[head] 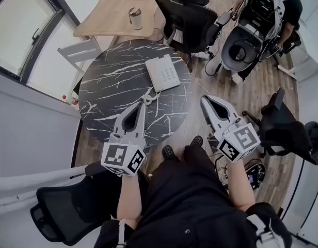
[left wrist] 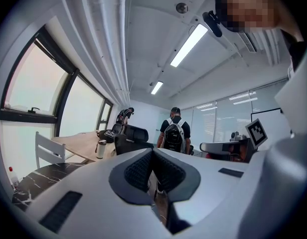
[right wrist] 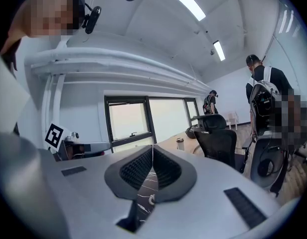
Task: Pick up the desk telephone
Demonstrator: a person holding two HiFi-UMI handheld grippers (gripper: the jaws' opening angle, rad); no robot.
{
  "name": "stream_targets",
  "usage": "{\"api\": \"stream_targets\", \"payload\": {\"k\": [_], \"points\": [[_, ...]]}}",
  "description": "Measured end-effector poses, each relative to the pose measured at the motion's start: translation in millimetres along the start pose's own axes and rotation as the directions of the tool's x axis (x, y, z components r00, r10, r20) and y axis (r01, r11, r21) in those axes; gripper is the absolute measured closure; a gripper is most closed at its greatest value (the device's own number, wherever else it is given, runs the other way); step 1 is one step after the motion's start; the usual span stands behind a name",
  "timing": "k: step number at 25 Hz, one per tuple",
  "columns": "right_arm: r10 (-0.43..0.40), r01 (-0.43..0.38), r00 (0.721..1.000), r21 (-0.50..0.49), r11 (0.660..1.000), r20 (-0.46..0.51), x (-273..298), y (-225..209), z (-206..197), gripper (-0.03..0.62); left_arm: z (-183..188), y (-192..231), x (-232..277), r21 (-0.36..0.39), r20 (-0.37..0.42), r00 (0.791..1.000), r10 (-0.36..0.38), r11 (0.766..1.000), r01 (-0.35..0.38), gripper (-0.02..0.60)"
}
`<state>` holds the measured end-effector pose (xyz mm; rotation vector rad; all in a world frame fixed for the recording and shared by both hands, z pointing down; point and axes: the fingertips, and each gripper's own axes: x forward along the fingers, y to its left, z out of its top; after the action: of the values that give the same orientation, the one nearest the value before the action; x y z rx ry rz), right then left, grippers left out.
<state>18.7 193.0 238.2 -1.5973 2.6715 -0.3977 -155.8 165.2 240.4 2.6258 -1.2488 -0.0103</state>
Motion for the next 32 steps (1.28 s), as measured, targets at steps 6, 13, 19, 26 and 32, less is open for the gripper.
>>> {"api": "stream_targets", "payload": {"k": [6, 13, 19, 26, 32], "points": [[-0.011, 0.011, 1.000, 0.003, 1.000, -0.022, -3, -1, -8, 0.563, -12, -5, 9, -0.020, -0.018, 1.000, -0.025, 1.000, 0.024, 0.568], [0.004, -0.004, 0.999, 0.006, 1.000, -0.051, 5, -12, -14, 0.563, -18, -8, 21, -0.025, -0.041, 0.999, -0.017, 1.000, 0.016, 0.566], [0.057, -0.056, 0.997, 0.016, 0.998, -0.059, 27, -30, -13, 0.562, -20, -2, 33, -0.017, -0.055, 0.998, 0.043, 0.999, -0.044, 0.568], [0.127, -0.124, 0.987, 0.043, 0.991, -0.096, 57, -61, -16, 0.562, -21, 5, 60, -0.009, -0.084, 0.988, 0.132, 0.991, -0.134, 0.568], [0.180, -0.175, 0.977, 0.050, 0.983, -0.111, 79, -103, -8, 0.562, -25, -2, 104, 0.002, -0.116, 0.980, 0.163, 0.987, -0.163, 0.566]]}}
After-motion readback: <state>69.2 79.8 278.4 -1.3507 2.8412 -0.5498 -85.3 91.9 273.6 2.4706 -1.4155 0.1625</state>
